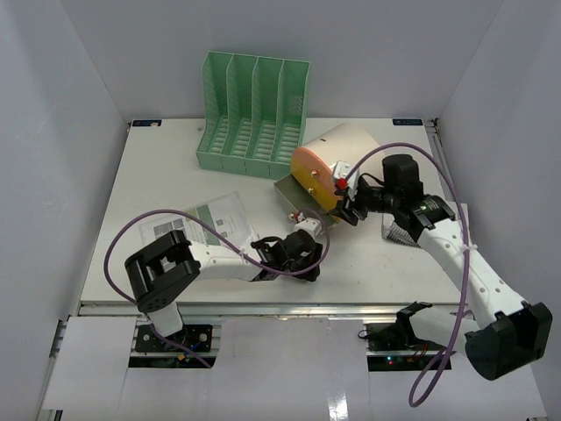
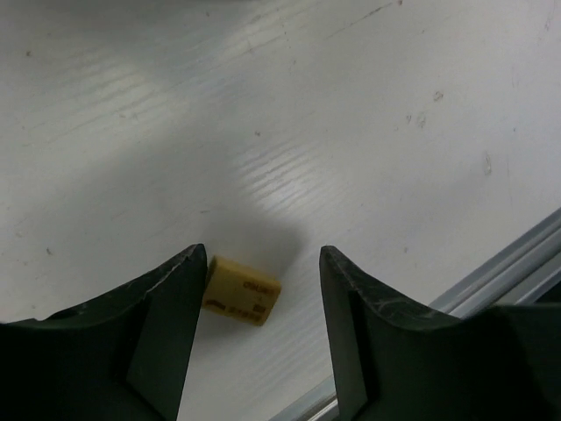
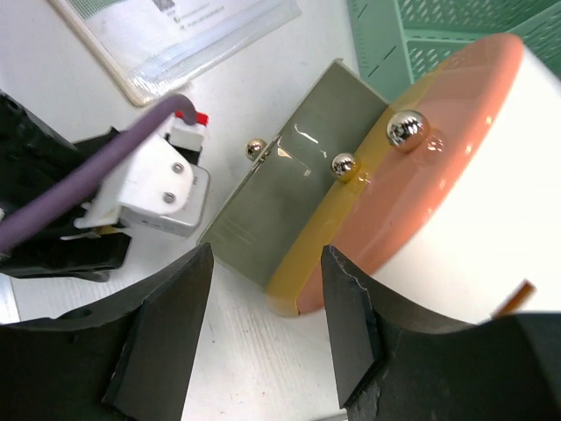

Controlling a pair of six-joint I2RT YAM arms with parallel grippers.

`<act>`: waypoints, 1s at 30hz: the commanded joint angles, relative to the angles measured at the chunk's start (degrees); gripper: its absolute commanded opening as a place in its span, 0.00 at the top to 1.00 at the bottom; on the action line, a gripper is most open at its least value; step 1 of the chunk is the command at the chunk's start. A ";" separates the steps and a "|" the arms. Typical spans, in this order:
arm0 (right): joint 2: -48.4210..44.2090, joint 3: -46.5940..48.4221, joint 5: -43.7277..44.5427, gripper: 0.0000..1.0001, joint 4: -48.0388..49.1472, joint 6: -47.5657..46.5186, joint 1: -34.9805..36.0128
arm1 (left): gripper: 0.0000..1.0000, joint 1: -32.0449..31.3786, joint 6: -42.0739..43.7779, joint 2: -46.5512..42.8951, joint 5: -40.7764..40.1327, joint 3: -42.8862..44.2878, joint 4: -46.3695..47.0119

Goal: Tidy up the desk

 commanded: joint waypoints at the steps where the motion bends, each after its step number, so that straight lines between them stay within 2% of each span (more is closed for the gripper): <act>1: -5.37 -3.60 -8.80 0.41 2.12 0.44 -5.00 | 0.41 -2.37 -1.00 4.16 -6.13 2.87 -11.57; 5: -7.93 -5.87 -12.21 0.41 2.78 0.85 -9.41 | 0.41 -4.04 -1.17 5.28 -9.59 4.86 -15.25; 9: -8.45 -7.21 -14.95 0.41 3.04 1.11 -12.32 | 0.32 -4.55 0.57 4.61 -11.48 5.47 -17.47; 12: -8.27 -8.03 -16.16 0.41 3.27 1.18 -13.48 | 0.29 -4.55 1.97 3.12 -11.96 5.56 -18.71; 17: -8.07 -8.95 -17.35 0.41 3.99 1.43 -14.72 | 0.31 -4.55 1.08 3.18 -11.37 6.88 -22.86; 30: -7.57 -9.79 -18.05 0.41 4.16 1.43 -15.79 | 0.37 -5.08 0.39 6.99 -7.61 8.37 -22.20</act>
